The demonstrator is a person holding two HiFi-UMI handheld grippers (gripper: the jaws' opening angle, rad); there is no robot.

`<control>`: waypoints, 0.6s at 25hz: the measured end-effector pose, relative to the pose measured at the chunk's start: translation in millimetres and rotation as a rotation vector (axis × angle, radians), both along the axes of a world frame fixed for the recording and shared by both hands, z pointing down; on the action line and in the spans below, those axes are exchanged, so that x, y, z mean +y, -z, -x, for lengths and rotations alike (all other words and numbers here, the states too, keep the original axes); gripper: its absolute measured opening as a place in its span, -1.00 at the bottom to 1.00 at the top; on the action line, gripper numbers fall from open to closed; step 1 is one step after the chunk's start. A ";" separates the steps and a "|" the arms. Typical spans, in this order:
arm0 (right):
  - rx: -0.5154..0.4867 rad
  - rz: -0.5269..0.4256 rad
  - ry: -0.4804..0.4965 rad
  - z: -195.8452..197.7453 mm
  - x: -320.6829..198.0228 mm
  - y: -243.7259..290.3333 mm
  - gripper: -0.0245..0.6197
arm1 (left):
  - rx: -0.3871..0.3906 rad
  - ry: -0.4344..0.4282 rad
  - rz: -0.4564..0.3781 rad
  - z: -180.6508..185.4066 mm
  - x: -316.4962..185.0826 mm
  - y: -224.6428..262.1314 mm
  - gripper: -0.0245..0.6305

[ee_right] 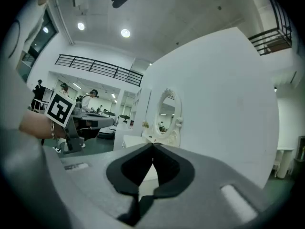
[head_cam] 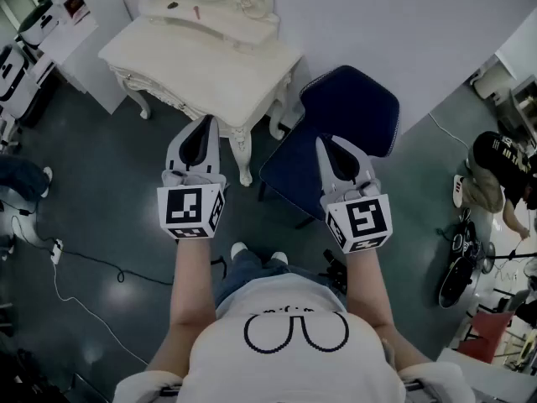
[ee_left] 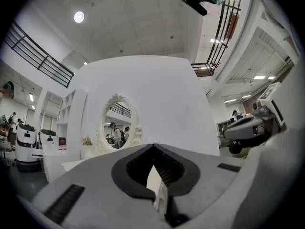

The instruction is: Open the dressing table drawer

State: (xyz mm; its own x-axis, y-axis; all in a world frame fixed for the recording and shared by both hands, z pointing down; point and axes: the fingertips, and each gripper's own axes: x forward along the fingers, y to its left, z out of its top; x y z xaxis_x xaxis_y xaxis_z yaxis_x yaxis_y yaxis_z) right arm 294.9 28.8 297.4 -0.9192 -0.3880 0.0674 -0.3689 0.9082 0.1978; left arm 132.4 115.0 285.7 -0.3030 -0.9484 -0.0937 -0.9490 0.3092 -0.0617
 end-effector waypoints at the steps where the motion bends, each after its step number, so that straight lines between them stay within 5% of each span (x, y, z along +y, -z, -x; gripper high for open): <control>1: -0.001 0.000 0.001 -4.7 -3.4 0.0 -0.93 | -0.001 0.000 0.000 -4.8 -3.8 0.4 -0.93; 15: -0.040 0.029 0.022 -38.9 -29.8 -12.3 -0.93 | -0.033 0.029 0.029 -41.9 -21.7 -10.9 -0.93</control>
